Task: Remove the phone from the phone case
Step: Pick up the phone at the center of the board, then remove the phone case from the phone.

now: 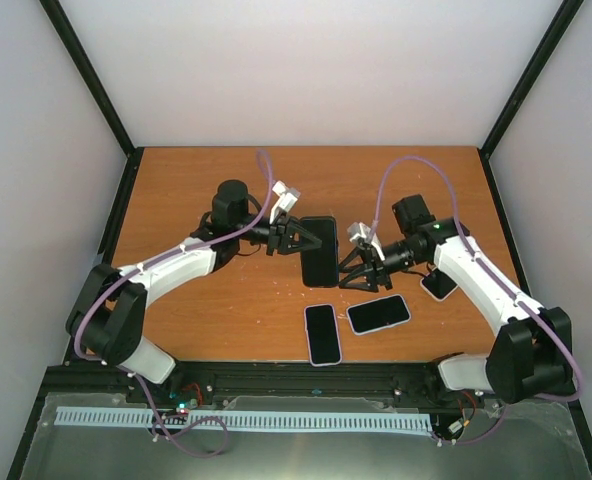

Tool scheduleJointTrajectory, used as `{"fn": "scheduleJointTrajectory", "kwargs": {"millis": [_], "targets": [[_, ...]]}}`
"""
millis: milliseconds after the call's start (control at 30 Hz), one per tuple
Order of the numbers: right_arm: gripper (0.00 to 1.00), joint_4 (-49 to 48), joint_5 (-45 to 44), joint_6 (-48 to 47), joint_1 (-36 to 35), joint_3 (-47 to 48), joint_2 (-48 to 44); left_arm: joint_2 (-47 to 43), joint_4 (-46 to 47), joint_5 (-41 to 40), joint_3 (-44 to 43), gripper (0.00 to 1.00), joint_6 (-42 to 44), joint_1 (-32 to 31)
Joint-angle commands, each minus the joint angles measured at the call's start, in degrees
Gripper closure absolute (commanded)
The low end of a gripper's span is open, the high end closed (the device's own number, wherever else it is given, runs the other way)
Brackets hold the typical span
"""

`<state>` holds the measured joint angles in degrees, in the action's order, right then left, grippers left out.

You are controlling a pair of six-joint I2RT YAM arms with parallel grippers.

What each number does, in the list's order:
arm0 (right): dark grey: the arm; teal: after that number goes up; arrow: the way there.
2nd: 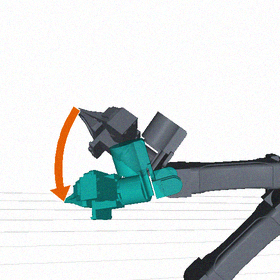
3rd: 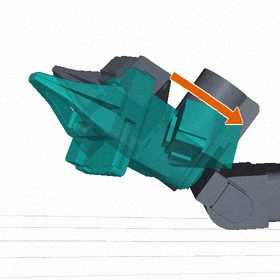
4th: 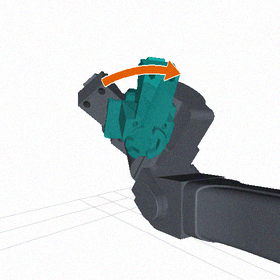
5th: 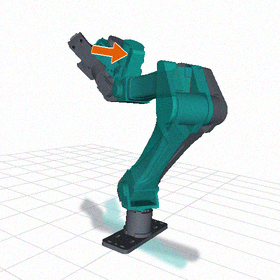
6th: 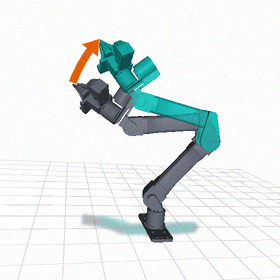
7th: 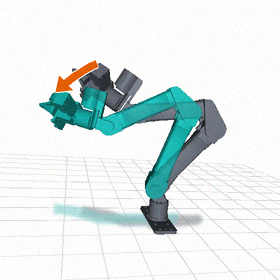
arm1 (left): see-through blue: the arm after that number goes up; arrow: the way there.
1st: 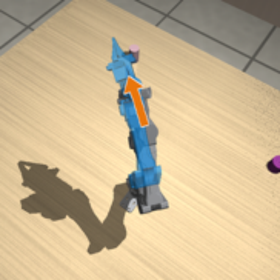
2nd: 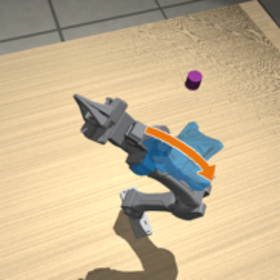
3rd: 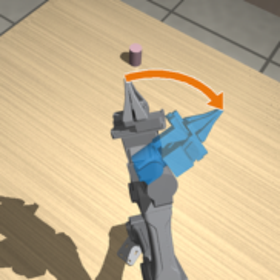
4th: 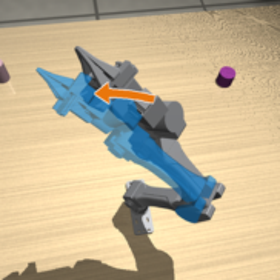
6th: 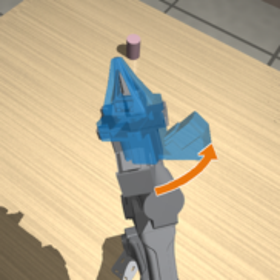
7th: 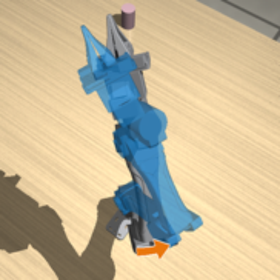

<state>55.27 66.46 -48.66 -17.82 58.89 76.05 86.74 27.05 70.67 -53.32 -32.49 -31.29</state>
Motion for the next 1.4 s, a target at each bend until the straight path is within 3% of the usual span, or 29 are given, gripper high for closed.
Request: {"fn": "scheduleJointTrajectory", "kwargs": {"millis": [0,267,533,600,667,733,800,1033,1233,1367], "targets": [[0.55,-0.55,-0.28,-1.35,-1.69,-0.74,-2.29,1.43,2.5,3.07,-4.26,1.0,-2.16,-0.18],[0.73,-0.32,-3.29,-2.28,-4.64,-0.02,-3.15,3.33,3.32,5.57,-5.2,1.0,-5.81,-0.17],[0.85,-1.16,-7.08,-3.34,-6.56,-0.72,-4.55,6.8,3.78,7.51,-6.81,1.0,-12.6,-0.18],[0.87,-2.91,-8.03,-2.55,-6.93,-0.88,-5.06,8.57,7.53,9.19,-6.35,1.0,-18.8,-0.25],[0.9,-5.64,-9.6,-0.4,-6.94,-1.09,-5.36,9.36,18.05,10.34,-4.34,1.0,-26.77,-0.26],[0.91,-8.9,-11.71,2.23,-6.96,-1.72,-5.26,9.63,25.98,10.66,-2.66,1.0,-33.02,-0.26],[0.91,-12.79,-14.18,6.29,-6.94,-2.61,-4.86,9.8,28.29,10.71,-2.31,1.0,-35.65,-0.34],[0.89,-20.79,-18.42,16.64,-6.95,-2.68,-1.48,8.84,27.53,9.46,-1.67,0.99,-34.95,-1.17],[0.77,-22.07,-16.59,21.6,-6.88,-0.44,-0.06,8.38,24.48,8.31,-1.0,1.0,-31.97,-1.65],[0.75,-23.51,-16.62,25.84,-6.38,1.07,1.42,8.87,23.98,8.07,-0.93,1.0,-31.11,-2.43]]}}
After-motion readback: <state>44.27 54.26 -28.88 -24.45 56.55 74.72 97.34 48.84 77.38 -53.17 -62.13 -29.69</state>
